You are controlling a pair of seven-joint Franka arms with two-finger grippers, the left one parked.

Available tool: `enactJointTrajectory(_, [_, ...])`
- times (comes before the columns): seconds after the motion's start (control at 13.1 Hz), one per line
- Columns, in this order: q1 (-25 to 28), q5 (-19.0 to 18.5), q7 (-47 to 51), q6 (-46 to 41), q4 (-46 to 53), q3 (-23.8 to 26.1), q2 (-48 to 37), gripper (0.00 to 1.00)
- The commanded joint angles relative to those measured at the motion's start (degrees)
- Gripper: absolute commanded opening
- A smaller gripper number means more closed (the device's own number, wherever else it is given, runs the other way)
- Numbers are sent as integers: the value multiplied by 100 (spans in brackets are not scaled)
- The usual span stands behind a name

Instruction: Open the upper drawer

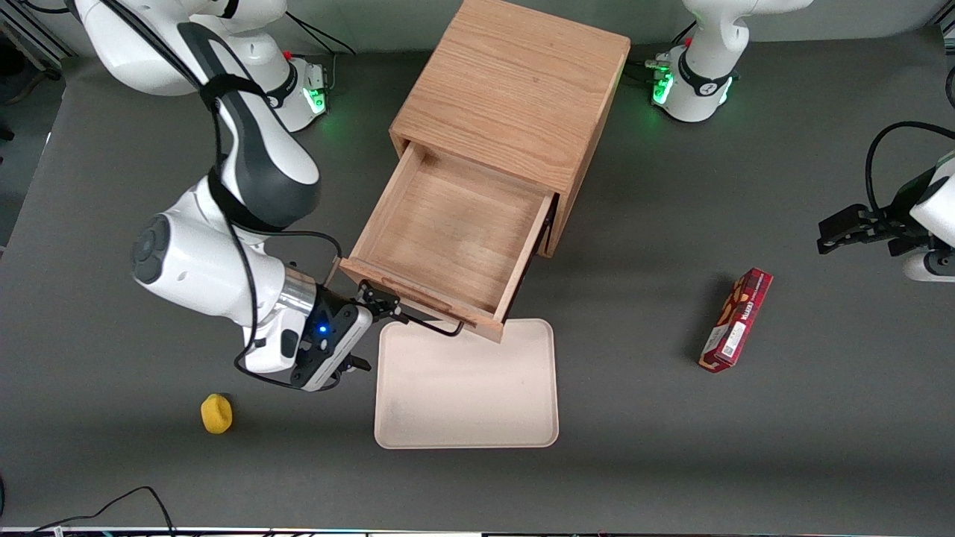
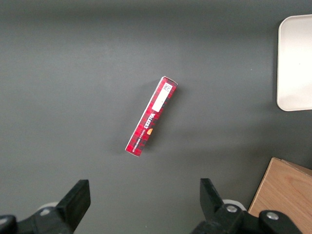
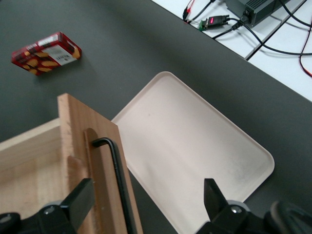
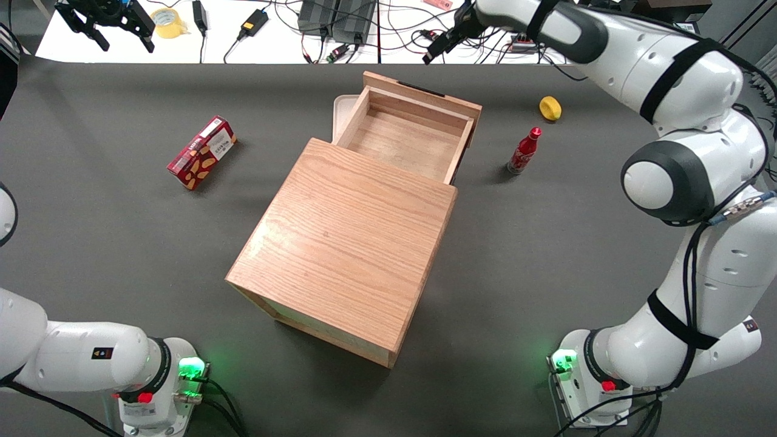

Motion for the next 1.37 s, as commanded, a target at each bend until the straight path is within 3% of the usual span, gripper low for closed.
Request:
enactJointTrajectory(0.0, [-449, 147, 687, -696, -302, -51, -741, 100])
enactJointTrajectory(0.08, [-617, -37, 1319, -1179, -374, -208, -953, 100])
enactJointTrajectory(0.3, [-960, -1256, 2121, -2525, -549, -385, -1577, 100])
enactJointTrajectory(0.46, [-1092, -1882, 3314, -3079, -882, -377, -2096, 100])
enactJointTrajectory(0.61, [-1364, -1937, 4336, -3091, -1601, -377, -2824, 100])
enactJointTrajectory(0.84, [-1611, -2261, 4463, -2863, -2079, -394, -3179, 100])
enactJointTrajectory(1.29, [-1700, -2253, 4366, -2352, -2422, -412, -3310, 100])
